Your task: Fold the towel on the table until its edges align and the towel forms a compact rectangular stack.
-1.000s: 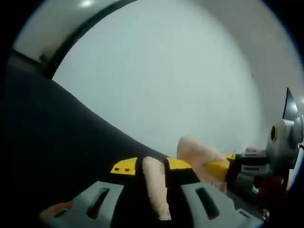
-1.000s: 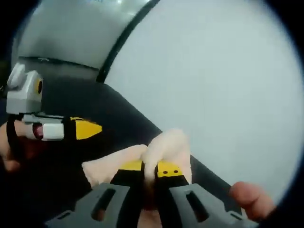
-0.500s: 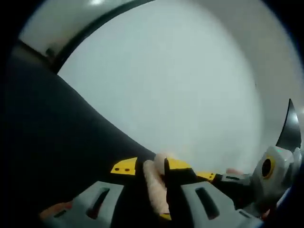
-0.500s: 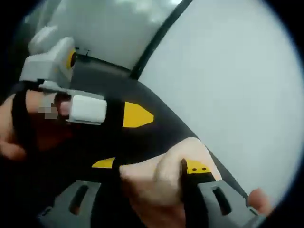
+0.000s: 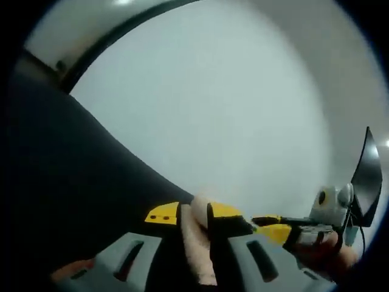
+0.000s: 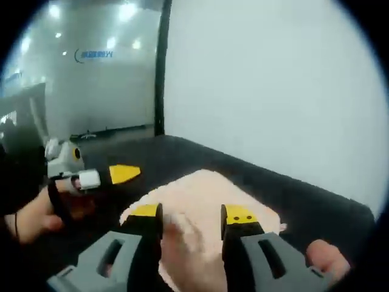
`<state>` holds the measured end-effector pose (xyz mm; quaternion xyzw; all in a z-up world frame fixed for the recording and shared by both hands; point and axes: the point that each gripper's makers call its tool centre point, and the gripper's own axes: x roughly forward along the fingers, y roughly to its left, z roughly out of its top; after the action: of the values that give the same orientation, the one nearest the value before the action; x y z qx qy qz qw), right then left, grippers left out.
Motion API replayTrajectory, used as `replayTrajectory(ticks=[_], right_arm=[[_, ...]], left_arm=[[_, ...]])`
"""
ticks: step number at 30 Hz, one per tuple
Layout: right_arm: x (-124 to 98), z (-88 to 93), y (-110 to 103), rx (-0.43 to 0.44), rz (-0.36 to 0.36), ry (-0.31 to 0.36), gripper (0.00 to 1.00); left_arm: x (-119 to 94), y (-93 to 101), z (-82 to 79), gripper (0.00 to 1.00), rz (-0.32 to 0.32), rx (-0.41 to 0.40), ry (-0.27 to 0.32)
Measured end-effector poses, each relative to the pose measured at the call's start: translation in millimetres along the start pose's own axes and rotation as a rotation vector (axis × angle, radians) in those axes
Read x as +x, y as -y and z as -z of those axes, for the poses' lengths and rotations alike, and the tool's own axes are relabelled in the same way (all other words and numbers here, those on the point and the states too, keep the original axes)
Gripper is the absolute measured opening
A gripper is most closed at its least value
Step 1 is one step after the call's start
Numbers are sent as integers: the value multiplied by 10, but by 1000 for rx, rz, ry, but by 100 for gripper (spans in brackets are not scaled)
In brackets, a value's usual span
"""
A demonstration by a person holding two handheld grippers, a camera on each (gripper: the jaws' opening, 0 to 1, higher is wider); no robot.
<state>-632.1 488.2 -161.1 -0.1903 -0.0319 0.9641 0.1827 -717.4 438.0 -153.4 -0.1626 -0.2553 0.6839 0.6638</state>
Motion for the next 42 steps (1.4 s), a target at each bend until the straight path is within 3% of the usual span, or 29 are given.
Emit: replayTrajectory(ticks=[3,6,8,9,11,12,14,16,18,20,21,22,23,25,28,31,33,36,38,39,40,41,42], right_arm=[[149,113,-182,101,-29,-18,35],[90,97,-215,114,-56,-29,35],[-48,-180,9,211,-34,89,35],[-140,-308,197,217,-9,140,34],[-227,-434,524,175,43,162,34],[-220,-472,584,173,34,160,33],[-138,-519,497,179,-46,161,29],[5,-434,384,87,-85,110,29],[151,-429,311,15,-92,109,29],[285,-370,223,52,-129,88,27],[339,-374,239,55,-132,92,25],[364,-389,213,82,-145,107,23],[416,-391,217,108,-159,105,23],[464,-342,195,84,-182,93,24],[519,-131,278,108,-181,51,27],[559,63,392,128,-136,16,30],[590,110,484,137,-112,15,33],[517,67,460,168,-104,27,34],[412,-12,495,172,-75,38,36],[379,-96,531,205,-62,80,36],[285,-204,531,231,-70,132,36],[191,-302,514,248,-90,175,36],[47,-325,525,231,-85,186,35]], left_arm=[[53,109,56,20,53,25,-32],[59,155,37,20,66,40,-27],[43,189,-27,20,82,44,-9],[35,232,-80,20,103,64,12],[8,366,-114,20,164,91,18],[-27,488,-80,20,226,138,-13],[-184,774,56,18,379,204,-97],[-329,1019,112,9,492,249,-110],[-395,1082,211,5,532,257,-154],[-450,1071,460,5,570,278,-287],[-466,1116,524,5,601,335,-291],[-558,1264,658,5,679,297,-349],[-578,1316,753,5,705,311,-384],[-473,1105,955,8,623,422,-475],[-360,855,1084,8,489,452,-546],[-303,788,1031,8,392,473,-509],[-189,638,907,9,318,488,-465],[-137,615,771,9,266,391,-404],[-168,691,711,9,309,378,-376],[-223,782,736,5,367,370,-390],[-316,949,755,5,468,393,-391],[-355,1056,745,5,522,416,-371],[-458,1222,726,5,608,387,-348]])
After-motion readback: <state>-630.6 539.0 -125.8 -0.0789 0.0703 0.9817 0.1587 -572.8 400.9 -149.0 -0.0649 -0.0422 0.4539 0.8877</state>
